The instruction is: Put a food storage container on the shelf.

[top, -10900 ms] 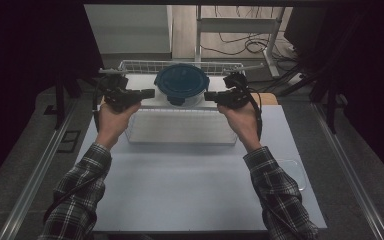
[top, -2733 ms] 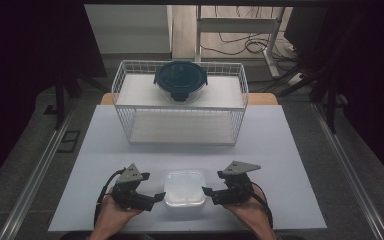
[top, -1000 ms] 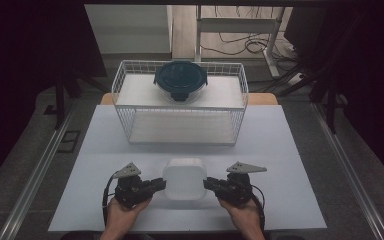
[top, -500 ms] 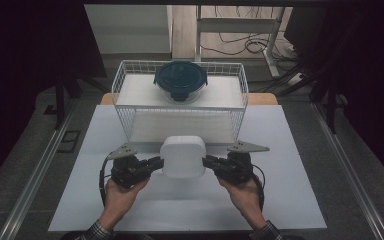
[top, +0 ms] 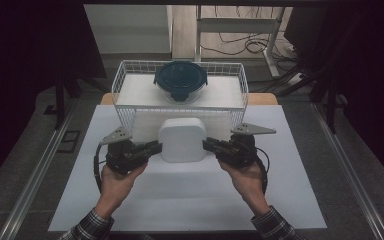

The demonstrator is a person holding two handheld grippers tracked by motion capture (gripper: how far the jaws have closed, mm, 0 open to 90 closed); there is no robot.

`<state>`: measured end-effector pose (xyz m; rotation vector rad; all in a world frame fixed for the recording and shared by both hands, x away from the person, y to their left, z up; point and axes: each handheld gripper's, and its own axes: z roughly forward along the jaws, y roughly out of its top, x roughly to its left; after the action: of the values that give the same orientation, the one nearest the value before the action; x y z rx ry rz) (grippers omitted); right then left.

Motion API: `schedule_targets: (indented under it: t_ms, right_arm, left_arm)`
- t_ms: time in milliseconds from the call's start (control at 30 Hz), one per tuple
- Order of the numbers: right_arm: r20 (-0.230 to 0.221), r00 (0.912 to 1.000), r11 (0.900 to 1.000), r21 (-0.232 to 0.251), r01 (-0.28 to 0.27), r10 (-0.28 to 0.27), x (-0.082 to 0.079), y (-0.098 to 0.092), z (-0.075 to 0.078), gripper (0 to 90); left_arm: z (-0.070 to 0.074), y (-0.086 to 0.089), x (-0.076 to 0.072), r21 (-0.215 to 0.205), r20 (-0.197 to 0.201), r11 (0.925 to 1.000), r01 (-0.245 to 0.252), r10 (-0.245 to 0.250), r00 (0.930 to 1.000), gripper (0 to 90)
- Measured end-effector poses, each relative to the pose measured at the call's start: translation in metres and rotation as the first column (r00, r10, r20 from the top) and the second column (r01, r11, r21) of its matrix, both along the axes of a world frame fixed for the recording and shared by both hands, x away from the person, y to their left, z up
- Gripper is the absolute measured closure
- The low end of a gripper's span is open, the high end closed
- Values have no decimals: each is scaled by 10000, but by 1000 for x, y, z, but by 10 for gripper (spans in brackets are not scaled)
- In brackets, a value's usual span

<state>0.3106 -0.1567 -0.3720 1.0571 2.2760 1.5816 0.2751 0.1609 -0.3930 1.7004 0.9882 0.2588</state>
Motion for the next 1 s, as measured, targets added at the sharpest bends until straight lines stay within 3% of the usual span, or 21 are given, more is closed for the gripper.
schedule_targets:
  t_ms: [600, 767, 1000]
  right_arm:
    - [447, 9990, 9996, 264, -15, 3, 8, 5, 73, 794]
    - [588, 9982, 9996, 274, 90, -106, 19, 11, 94, 794]
    - [638, 9975, 9991, 296, 287, -305, 48, 20, 119, 792]
  left_arm:
    - [78, 5, 9, 144, 591, 9998, -141, 132, 9982, 793]
    - [97, 10, 25, 142, 663, 9997, -188, 178, 9976, 792]
    - [122, 16, 56, 107, 497, 9996, -270, 265, 9984, 791]
